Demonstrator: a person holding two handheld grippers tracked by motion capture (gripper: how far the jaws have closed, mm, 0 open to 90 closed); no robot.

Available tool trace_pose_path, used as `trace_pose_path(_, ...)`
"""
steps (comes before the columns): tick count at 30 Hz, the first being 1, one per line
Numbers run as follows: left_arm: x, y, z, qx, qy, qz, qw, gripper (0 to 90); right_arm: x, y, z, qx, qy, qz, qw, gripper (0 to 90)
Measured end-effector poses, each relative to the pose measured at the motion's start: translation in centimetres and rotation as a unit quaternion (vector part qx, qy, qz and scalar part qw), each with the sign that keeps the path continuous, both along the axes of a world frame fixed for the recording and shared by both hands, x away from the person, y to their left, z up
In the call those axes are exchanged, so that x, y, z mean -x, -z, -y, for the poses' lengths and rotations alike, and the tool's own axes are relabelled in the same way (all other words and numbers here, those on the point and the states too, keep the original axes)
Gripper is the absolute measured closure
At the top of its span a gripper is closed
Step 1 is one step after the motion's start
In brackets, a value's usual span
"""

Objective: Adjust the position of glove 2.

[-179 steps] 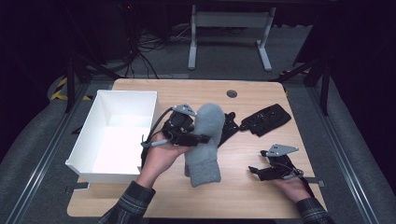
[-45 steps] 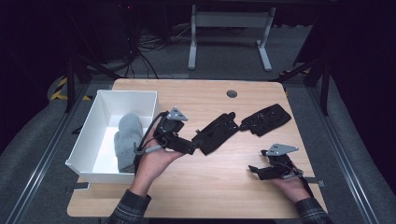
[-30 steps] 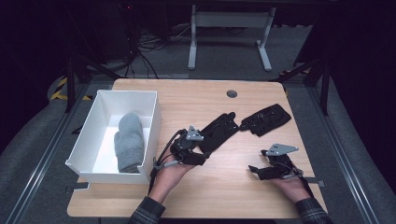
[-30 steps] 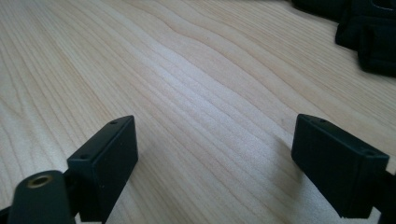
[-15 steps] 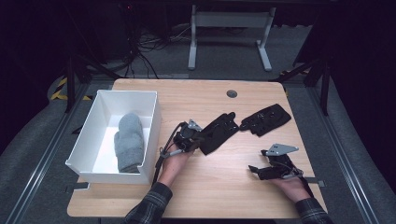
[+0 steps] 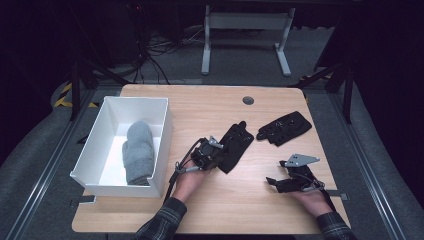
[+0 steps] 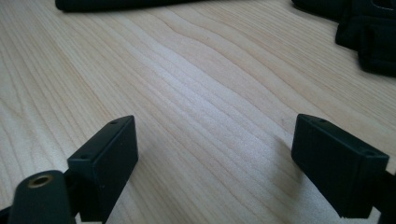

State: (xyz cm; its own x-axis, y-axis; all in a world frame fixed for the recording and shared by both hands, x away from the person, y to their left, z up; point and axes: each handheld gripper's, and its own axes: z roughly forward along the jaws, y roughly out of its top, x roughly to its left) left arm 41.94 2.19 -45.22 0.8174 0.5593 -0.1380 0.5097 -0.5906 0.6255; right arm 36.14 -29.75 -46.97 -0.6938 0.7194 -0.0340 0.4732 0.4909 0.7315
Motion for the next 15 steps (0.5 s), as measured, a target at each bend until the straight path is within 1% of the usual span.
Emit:
trace_pose_path(3,1.2,-0.1,0.4,-0.002,0.017,-0.006,0.9998,90.0,0.0,0.0,0.0,0.0,0.0,0.0,1.0,15.3)
trace_pose_path(5,1.9,-0.1,0.7,0.001,0.027,-0.012,0.9996,90.0,0.0,0.0,0.0,0.0,0.0,0.0,1.0,15.3)
trace_pose_path(8,2.8,-0.1,0.9,0.003,0.038,-0.018,0.9991,90.0,0.0,0.0,0.0,0.0,0.0,0.0,1.0,15.3)
trace_pose_path(10,3.4,-0.1,1.1,0.008,0.047,-0.022,0.9986,90.0,0.0,0.0,0.0,0.0,0.0,0.0,1.0,15.3)
trace_pose_path(11,3.9,-0.1,1.2,0.011,0.056,-0.029,0.9979,90.0,0.0,0.0,0.0,0.0,0.0,0.0,1.0,15.3)
trace_pose_path(12,4.2,-0.1,1.3,0.011,0.061,-0.029,0.9976,90.0,0.0,0.0,0.0,0.0,0.0,0.0,1.0,15.3)
trace_pose_path(15,5.2,0.0,1.5,0.012,0.068,-0.033,0.9971,90.0,0.0,0.0,0.0,0.0,0.0,0.0,1.0,15.3)
